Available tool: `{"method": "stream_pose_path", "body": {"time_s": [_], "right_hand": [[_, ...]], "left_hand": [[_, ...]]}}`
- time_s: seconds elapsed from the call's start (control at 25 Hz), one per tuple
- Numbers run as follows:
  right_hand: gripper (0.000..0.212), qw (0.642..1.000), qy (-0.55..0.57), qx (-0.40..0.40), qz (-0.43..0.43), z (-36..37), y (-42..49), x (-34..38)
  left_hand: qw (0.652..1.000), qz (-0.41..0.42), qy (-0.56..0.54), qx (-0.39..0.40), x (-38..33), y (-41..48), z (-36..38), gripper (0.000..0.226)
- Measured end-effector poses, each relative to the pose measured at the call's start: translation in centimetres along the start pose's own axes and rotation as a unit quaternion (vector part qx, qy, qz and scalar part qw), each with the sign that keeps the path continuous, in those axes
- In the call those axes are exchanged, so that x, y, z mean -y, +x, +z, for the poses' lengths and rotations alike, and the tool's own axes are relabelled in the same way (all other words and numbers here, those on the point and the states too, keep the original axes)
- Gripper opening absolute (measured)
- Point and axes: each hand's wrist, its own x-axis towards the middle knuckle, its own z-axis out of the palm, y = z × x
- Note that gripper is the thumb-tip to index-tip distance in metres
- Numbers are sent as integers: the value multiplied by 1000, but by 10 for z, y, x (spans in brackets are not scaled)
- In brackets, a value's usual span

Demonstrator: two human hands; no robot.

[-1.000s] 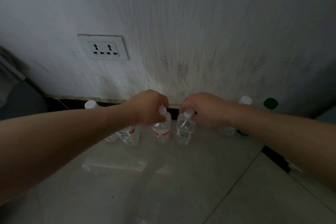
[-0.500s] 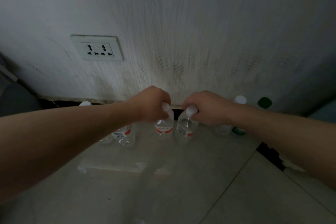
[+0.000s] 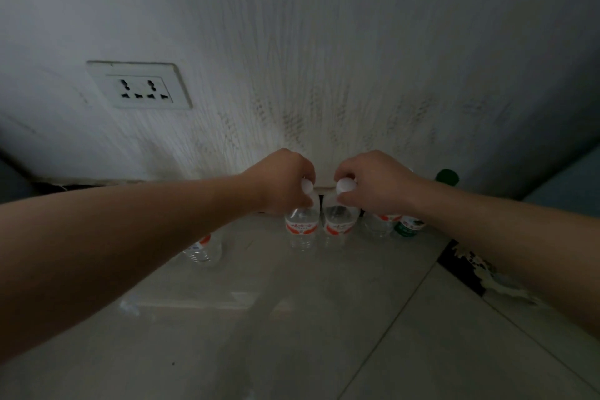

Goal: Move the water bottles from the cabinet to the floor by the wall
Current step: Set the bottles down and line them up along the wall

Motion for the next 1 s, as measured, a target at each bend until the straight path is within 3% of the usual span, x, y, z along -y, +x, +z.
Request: {"method": "stream_pose_path", "body": {"time_s": [0.24, 0.84, 1.0], "right_hand": [[26, 1000, 3, 4, 18, 4, 0, -9], [41, 1000, -6, 9, -13, 7, -4, -15], [35, 1000, 0, 7, -15, 8, -3, -20]], "left_hand": [[1000, 13, 0, 13, -8, 9, 9, 30], [999, 31, -25, 8, -10, 12, 16, 34], [999, 27, -24, 8, -10, 15, 14, 32]]}}
